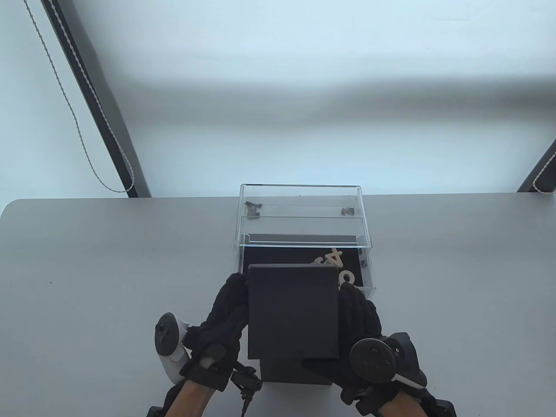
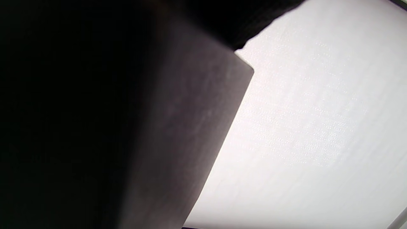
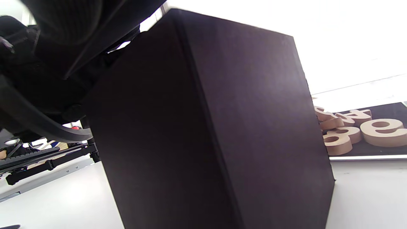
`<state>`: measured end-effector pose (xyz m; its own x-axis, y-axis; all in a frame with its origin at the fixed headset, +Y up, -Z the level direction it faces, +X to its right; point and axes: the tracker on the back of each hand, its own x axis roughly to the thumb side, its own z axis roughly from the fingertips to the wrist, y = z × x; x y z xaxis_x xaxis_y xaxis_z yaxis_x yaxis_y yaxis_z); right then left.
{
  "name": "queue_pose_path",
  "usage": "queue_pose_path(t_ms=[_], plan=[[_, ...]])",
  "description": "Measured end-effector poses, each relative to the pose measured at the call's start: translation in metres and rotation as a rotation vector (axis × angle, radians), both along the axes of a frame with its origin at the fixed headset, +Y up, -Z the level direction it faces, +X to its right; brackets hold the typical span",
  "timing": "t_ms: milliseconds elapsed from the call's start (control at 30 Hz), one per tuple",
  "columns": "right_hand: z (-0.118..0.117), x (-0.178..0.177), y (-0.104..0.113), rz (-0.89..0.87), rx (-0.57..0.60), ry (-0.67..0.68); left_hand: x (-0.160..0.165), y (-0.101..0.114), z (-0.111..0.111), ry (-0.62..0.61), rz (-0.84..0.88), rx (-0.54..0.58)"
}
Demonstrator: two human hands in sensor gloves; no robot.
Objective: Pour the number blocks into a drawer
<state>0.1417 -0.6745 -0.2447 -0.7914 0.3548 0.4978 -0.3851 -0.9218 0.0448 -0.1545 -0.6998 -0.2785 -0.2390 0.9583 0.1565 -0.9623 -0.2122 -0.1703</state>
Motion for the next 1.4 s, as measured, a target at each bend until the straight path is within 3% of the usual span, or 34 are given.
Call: queue_pose_path(t_ms=[467, 1400], plan=[[0.002, 0.003, -0.003, 0.125, -0.25, -0.051, 0.006, -0.026, -0.01, -0.076, -0.139, -0.111], [-0.009, 0.01, -0.021, 0.165, -0.449, -0.08, 0.015, -0.06, -0.012, -0.112, -0.223, -0.235]])
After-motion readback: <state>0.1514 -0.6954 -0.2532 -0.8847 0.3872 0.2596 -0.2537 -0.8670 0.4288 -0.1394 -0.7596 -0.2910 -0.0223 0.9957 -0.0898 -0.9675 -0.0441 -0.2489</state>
